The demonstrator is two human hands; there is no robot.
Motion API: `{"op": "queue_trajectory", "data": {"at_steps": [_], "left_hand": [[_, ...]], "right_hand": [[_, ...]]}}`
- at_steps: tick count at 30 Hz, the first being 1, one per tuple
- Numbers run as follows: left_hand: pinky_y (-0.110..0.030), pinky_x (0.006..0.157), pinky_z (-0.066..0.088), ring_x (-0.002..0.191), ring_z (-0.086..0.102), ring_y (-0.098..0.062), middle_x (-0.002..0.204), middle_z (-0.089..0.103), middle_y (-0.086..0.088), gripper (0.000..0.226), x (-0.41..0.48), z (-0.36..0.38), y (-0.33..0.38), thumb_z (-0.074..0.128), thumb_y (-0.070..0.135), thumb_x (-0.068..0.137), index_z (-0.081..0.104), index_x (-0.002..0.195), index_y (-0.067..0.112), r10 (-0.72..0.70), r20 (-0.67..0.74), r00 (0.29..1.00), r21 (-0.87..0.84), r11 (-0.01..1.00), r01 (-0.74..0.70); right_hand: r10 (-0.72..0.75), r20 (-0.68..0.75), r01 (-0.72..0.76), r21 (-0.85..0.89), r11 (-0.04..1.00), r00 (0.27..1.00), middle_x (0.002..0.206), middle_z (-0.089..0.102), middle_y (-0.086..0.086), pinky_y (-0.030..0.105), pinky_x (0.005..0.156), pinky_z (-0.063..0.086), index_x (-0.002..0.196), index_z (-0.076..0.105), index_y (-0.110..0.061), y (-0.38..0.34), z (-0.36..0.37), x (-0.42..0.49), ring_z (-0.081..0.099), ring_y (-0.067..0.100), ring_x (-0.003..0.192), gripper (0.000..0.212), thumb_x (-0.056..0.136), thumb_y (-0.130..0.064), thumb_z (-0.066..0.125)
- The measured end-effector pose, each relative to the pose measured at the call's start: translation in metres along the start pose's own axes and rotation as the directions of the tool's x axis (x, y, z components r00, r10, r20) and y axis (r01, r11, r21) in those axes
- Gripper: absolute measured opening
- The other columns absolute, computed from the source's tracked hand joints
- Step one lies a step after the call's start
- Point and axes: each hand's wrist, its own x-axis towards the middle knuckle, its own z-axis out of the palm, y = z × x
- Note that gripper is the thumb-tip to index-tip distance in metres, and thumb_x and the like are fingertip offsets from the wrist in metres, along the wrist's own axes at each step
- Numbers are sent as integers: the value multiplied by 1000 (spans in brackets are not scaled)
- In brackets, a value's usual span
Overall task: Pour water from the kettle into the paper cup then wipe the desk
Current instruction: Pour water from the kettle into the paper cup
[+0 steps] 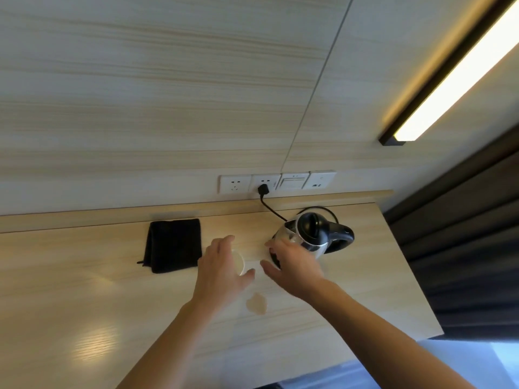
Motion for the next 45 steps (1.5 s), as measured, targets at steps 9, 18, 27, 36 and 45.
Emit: {"op": "queue_trajectory", "data": {"at_steps": [9,18,27,36,45], "left_hand": [[-26,102,43,133,51,-20,143,50,0,87,19,75,66,86,44,77,43,148,19,48,102,994,-208,978,-26],[-19,97,49,120,57,-4,127,58,9,88,31,146,104,85,57,62,48,137,28,-180,-17,984,-456,877,153],[-34,108,52,130,55,-5,143,56,12,110,33,159,114,97,41,64,35,155,34,-260,-111,959,-491,853,174],[0,91,42,117,50,25,127,62,27,89,8,131,106,97,26,72,45,144,38,-277,-114,954,-595,788,158],[0,88,43,115,57,17,116,69,23,80,-26,118,90,96,18,73,51,136,35,-356,-141,924,-674,718,174]], "right_hand": [[189,-103,-188,20,982,977,117,65,-2,35,93,51,123,67,-15,123,-79,18,58,17,109,44,98,-51,59],[141,340,-249,299,921,930,74,71,5,40,72,52,76,67,-14,198,-63,47,67,24,71,62,99,-68,48],[30,314,-203,536,819,949,59,60,2,32,58,45,78,72,0,202,-46,50,52,14,51,59,87,-59,72],[-44,265,-81,442,893,963,67,71,15,29,56,47,76,74,-9,158,-58,50,60,14,54,47,80,-55,81],[-61,342,-52,312,949,938,58,65,8,32,54,43,77,74,-5,101,-57,50,54,16,50,63,67,-67,79]]}}
